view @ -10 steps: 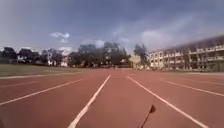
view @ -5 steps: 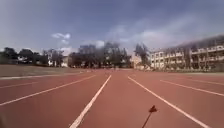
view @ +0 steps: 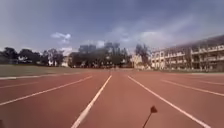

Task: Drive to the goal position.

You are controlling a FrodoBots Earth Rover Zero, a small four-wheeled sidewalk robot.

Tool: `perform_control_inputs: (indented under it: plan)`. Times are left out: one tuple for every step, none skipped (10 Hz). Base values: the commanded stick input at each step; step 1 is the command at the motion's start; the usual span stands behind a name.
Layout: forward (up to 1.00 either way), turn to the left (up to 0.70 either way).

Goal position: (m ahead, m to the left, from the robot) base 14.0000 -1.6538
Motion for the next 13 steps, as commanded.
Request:
perform_control_inputs:
  plan:
    - [0.7, 0.0]
    - [0.7, 0.0]
    - [0.7, 0.0]
    - [0.7, 0.0]
    - [0.7, 0.0]
    - [0.7, 0.0]
    - [0.7, 0.0]
    - [0.7, 0.0]
    - [0.7, 0.0]
    - [0.7, 0.0]
    - [0.7, 0.0]
    - [0.7, 0.0]
    - [0.7, 0.0]
